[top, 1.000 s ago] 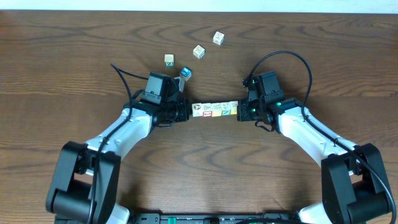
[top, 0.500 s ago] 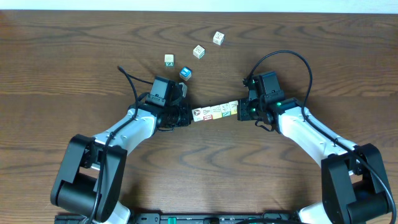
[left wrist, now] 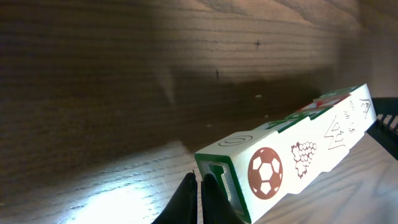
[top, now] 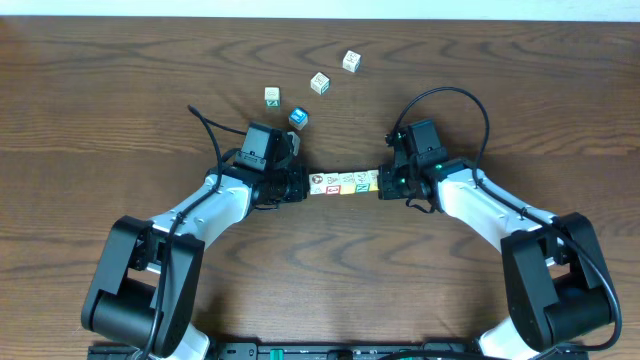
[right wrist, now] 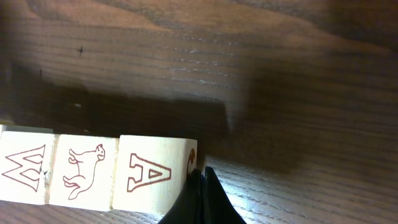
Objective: Lift 5 blocks
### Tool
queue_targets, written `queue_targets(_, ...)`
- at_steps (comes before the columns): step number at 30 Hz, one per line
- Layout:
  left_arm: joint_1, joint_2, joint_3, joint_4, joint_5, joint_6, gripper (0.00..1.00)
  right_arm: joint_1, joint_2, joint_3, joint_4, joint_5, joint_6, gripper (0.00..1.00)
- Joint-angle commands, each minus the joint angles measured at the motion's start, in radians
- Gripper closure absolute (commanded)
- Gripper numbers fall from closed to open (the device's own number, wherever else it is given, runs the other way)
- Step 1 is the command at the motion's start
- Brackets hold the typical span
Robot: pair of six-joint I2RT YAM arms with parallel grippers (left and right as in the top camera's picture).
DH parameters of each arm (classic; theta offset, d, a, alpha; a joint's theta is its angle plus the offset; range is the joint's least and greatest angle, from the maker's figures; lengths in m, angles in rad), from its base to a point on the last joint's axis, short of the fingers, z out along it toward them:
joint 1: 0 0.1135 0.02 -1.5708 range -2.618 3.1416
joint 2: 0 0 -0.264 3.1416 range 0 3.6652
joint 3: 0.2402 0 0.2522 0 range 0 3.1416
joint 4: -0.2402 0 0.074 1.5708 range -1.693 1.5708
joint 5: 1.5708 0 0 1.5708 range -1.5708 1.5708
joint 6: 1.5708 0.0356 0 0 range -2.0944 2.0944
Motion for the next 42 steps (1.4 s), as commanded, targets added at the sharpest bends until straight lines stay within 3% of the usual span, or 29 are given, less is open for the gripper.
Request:
queue_targets(1,-0.062,0.013,0.013,0.031,0.159,0.013,0.93,0.083,-0.003,0.028,0.027,-0.251,0.010,0.99)
queue_targets(42,-0.071,0.079,0.013,0.025,0.050,0.021,0.93,0.094,-0.003,-0.014,-0.017,-0.134,0.002,0.99)
